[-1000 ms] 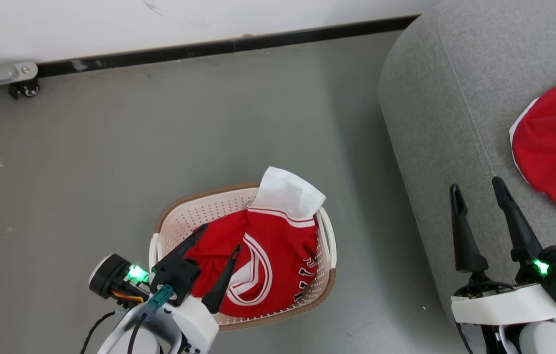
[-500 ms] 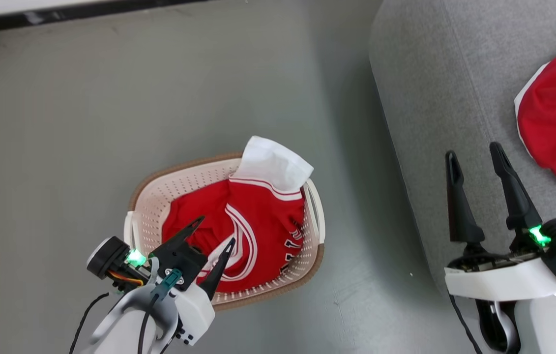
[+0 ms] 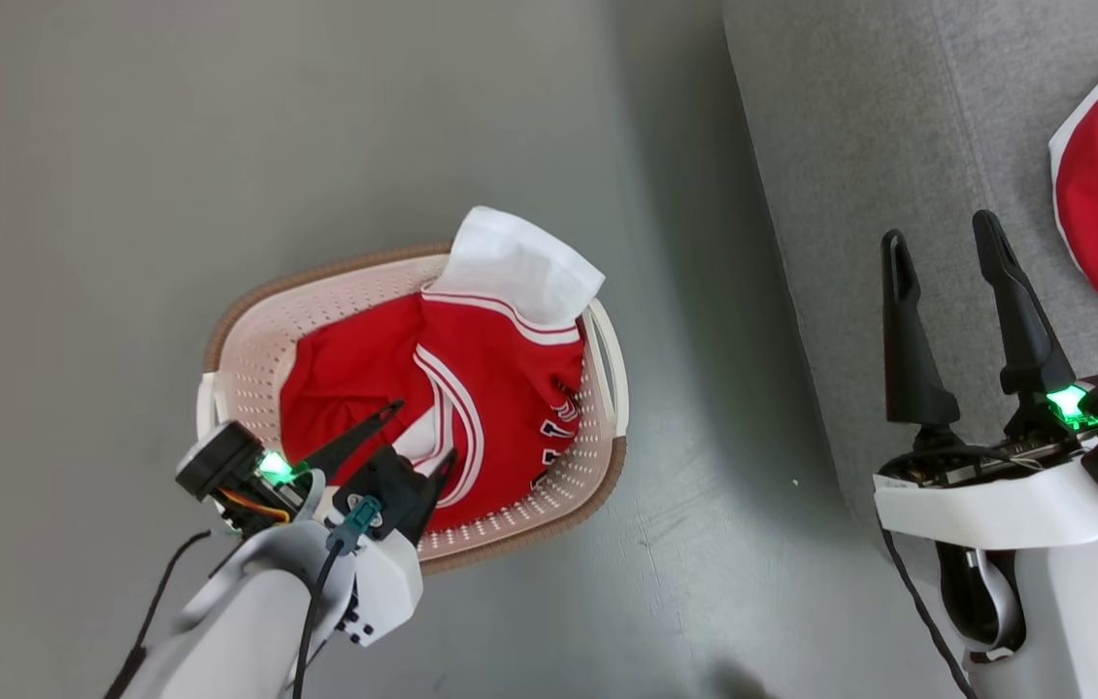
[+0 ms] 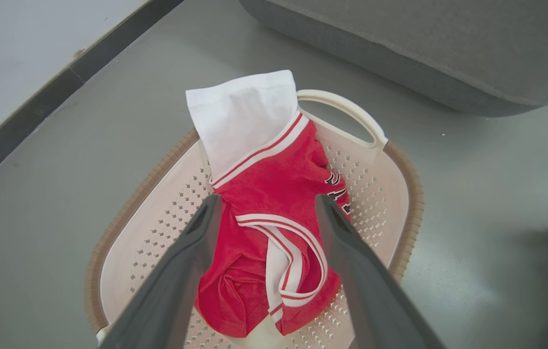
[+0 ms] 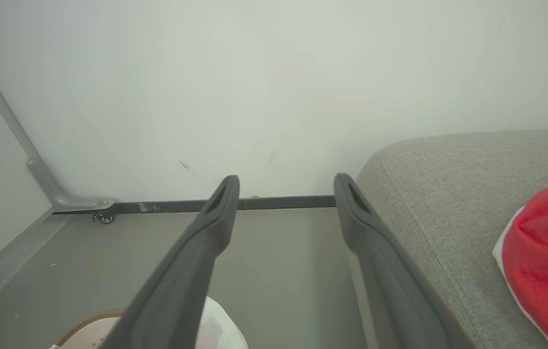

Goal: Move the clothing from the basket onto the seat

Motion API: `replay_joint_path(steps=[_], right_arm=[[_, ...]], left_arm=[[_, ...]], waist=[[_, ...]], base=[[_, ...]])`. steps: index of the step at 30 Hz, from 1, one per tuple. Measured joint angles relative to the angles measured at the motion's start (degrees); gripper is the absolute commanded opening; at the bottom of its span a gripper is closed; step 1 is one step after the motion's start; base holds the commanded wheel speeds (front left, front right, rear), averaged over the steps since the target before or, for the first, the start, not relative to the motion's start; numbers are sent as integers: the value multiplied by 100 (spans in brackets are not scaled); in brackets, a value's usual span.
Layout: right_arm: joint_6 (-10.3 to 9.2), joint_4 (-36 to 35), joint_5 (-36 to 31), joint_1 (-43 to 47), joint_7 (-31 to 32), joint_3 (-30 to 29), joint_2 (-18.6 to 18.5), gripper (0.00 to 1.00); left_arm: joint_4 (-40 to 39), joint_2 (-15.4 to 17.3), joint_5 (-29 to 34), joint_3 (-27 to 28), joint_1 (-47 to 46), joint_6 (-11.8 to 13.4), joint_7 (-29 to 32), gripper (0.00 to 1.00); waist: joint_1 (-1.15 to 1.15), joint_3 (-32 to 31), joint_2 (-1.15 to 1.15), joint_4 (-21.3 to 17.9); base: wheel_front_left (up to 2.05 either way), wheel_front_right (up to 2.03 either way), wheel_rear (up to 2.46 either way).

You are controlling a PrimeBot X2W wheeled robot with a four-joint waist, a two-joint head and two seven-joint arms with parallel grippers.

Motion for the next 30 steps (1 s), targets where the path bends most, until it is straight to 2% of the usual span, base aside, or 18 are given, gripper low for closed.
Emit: replay_joint_path(steps=[30], right_arm=[[0, -53, 416, -938, -64, 74, -1, 100]], left_arm=[[917, 343, 905, -848, -1226, -100, 264, 100]], waist=[[0, 1305, 0, -432]], base=[[0, 0, 0]])
